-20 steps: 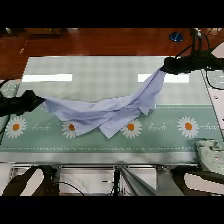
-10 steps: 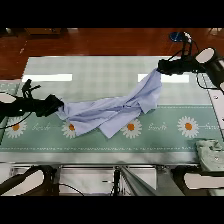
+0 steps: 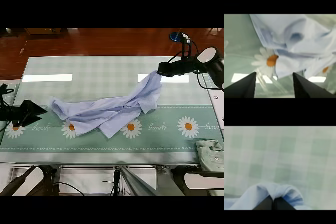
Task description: Fold the shirts.
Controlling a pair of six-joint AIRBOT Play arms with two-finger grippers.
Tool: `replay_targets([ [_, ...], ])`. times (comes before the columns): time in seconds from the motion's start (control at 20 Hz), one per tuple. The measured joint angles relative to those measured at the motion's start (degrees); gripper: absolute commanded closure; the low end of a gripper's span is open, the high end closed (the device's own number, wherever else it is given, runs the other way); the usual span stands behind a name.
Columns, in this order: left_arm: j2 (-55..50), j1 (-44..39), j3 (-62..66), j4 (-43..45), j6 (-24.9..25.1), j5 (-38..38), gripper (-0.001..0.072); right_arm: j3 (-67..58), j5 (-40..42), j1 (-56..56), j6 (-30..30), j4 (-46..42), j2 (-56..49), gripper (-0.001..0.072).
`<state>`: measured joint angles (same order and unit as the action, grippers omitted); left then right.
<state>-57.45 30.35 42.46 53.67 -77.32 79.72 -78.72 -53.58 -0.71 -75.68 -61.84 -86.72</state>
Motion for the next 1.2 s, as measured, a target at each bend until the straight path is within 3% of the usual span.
replay_targets([
  [0.05, 0.61, -1.25, -1.46, -0.02, 0.09, 0.92, -0.0006, 0.00, -0.28, 0.00, 0.07, -0.59, 0.00, 0.0678],
  [0.2, 1.64, -7.23, -5.73, -0.72, 0.13, 1.49, -0.0007, 0.00, -1.16, 0.00, 0.26, -2.47, 0.00, 0.0678],
  [0.65, -4.90, -24.33, -10.80, -2.01, -3.13, -8.87, -0.0007, 0.00, -3.15, 0.00, 0.37, -5.81, 0.00, 0.0677],
  [1.2, -14.64, -28.52, -10.93, -10.84, -3.52, -19.67, -0.0002, 0.00, -3.54, 0.00, 0.37, -6.19, 0.00, 0.0678],
])
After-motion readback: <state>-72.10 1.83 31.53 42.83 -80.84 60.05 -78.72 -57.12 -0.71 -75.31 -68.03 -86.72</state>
